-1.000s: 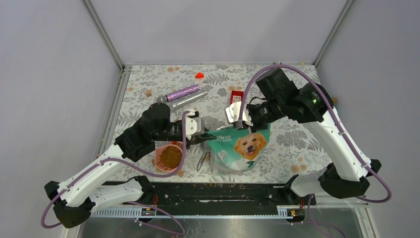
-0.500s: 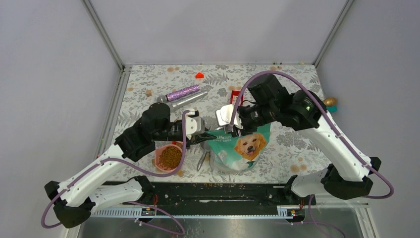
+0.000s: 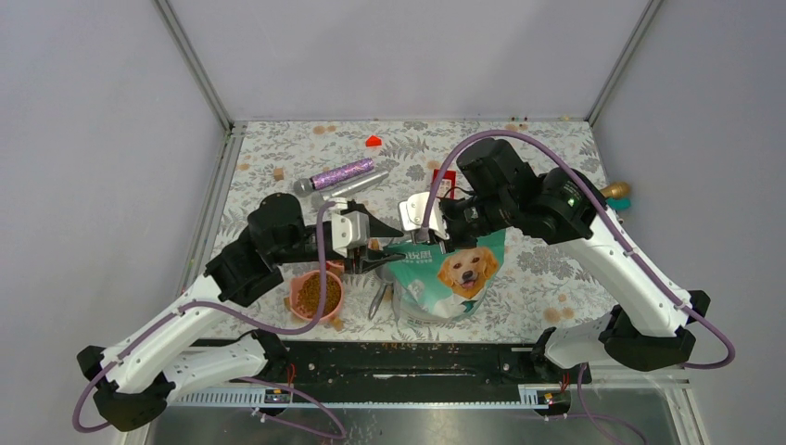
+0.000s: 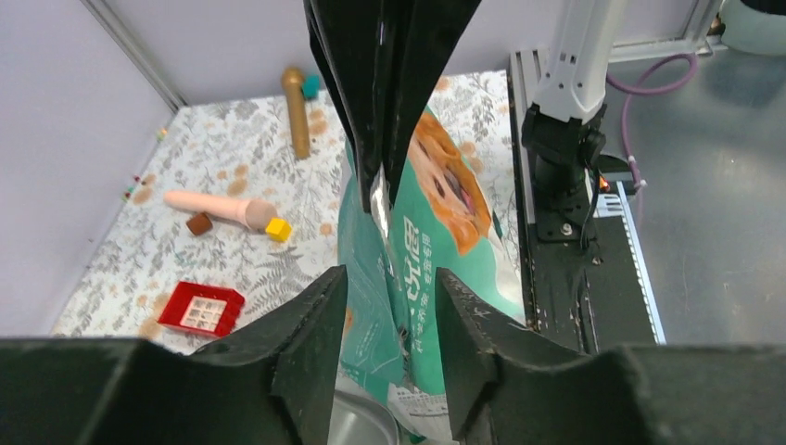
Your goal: Serve the pet food
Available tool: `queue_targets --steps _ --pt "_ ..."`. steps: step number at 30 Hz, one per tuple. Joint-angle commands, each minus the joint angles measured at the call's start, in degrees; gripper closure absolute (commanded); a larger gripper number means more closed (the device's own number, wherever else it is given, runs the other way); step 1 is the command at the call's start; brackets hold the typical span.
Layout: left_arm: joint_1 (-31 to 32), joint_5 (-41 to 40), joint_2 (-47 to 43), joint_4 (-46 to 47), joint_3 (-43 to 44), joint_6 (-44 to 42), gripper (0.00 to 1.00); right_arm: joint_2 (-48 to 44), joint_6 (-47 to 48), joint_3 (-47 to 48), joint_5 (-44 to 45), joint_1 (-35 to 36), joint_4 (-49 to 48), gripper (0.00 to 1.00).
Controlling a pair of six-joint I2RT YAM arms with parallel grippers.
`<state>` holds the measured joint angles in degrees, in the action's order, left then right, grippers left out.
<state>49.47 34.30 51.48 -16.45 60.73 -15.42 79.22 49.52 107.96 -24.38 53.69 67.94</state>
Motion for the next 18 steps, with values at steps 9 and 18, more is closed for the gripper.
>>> queue_targets --steps 9,18 --pt "0.3 -0.1 2.2 -1.7 5.5 -1.9 0.61 -1.1 -5.1 2.7 0.6 0.9 -4.2 1.00" --pt "0.4 -4.7 0.4 0.3 4.9 1.0 1.00 -2.5 -4.5 1.0 1.4 0.9 -4.2 1.00"
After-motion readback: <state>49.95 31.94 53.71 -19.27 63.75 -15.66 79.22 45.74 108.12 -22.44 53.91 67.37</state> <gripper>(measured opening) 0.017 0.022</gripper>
